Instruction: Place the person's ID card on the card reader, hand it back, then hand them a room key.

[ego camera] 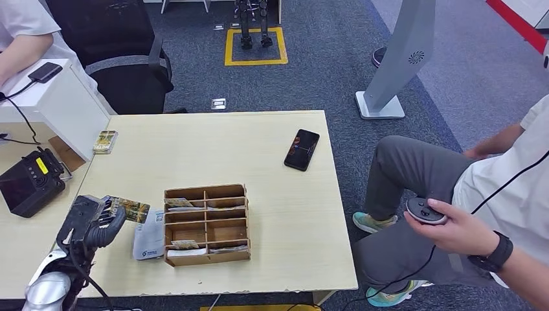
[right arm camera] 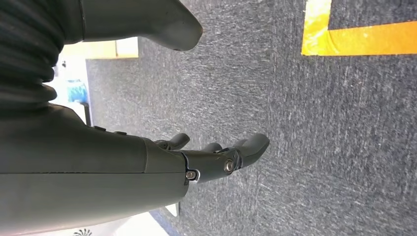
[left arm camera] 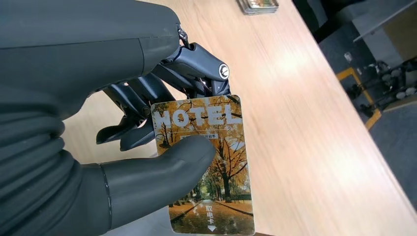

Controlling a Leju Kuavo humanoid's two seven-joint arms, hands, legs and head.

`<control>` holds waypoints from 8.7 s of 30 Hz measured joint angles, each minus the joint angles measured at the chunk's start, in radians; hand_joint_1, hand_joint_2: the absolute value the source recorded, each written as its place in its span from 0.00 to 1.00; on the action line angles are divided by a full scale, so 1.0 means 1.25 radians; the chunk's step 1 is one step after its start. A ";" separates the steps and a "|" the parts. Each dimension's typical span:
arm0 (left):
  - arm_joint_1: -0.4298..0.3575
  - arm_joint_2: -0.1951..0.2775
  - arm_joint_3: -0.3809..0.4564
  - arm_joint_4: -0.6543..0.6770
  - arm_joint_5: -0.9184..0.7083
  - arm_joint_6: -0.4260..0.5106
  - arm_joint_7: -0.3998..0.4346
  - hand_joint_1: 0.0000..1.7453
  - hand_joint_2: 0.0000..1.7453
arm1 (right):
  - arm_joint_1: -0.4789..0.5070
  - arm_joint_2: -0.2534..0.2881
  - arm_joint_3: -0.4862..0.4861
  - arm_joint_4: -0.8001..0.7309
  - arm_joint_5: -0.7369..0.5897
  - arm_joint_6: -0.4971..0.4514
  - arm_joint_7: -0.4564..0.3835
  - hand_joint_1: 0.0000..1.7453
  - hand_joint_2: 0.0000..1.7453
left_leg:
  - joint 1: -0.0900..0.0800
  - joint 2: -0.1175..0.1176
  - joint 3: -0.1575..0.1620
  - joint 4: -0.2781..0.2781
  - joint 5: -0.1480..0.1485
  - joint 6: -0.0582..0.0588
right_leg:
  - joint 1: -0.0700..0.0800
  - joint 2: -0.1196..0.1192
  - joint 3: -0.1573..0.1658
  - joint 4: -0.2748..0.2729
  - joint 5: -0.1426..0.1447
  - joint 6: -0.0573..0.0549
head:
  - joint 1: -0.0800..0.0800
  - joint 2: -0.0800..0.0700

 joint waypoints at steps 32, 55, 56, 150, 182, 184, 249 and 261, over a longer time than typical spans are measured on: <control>-0.121 -0.082 -0.069 0.185 -0.051 0.136 -0.061 1.00 1.00 | -0.005 0.009 -0.010 -0.003 0.024 -0.007 0.010 0.00 1.00 | 0.000 0.000 0.000 0.000 0.000 0.000 | 0.000 0.000 0.000 0.000 0.000 0.000 | 0.000 0.000; -0.088 0.006 -0.026 0.161 -0.038 0.074 -0.068 1.00 1.00 | -0.004 0.009 -0.028 -0.003 0.026 -0.007 0.007 0.00 1.00 | 0.000 0.000 -0.001 0.000 0.000 0.000 | 0.000 0.000 0.001 0.001 0.000 0.000 | 0.000 0.000; -0.077 0.007 -0.026 0.149 -0.048 0.068 -0.067 1.00 1.00 | -0.004 0.010 -0.031 -0.003 0.027 -0.007 0.005 0.00 1.00 | 0.000 0.000 -0.001 0.000 0.000 0.000 | 0.000 0.000 0.001 0.000 0.000 0.000 | 0.000 0.000; -0.001 -0.054 -0.033 0.152 -0.532 0.181 -0.035 1.00 1.00 | -0.007 0.024 -0.058 -0.013 0.028 -0.001 -0.005 0.00 1.00 | 0.000 0.000 0.000 0.000 0.000 0.000 | 0.000 0.000 0.002 0.000 0.000 0.000 | 0.000 0.000; -0.016 -0.065 0.025 0.146 -0.036 -0.006 -0.086 1.00 1.00 | -0.006 0.025 -0.056 -0.014 0.028 -0.015 -0.013 0.00 1.00 | 0.000 0.000 0.000 0.000 0.000 0.000 | 0.000 0.000 0.002 0.000 0.000 0.000 | 0.000 0.000; -0.032 -0.058 0.050 0.142 0.118 -0.020 -0.089 1.00 1.00 | -0.006 0.025 -0.054 -0.013 0.028 -0.021 -0.016 0.00 1.00 | 0.001 0.000 0.000 0.000 0.001 -0.001 | 0.001 0.000 0.002 0.001 0.000 0.000 | 0.000 0.000; -0.507 0.022 0.071 0.395 -0.302 0.402 -0.274 0.00 1.00 | -0.021 -0.008 0.129 0.009 0.027 -0.008 -0.019 0.00 1.00 | 0.000 -0.001 -0.001 0.000 0.002 -0.001 | 0.000 -0.001 0.001 0.001 0.001 0.000 | 0.000 0.000; -0.379 0.041 0.033 0.214 -0.344 0.219 -0.238 0.00 1.00 | -0.013 -0.008 0.122 0.009 0.027 -0.007 -0.020 0.00 1.00 | 0.000 0.000 -0.001 0.000 0.002 -0.001 | 0.000 0.000 0.000 0.001 0.000 0.000 | 0.000 0.000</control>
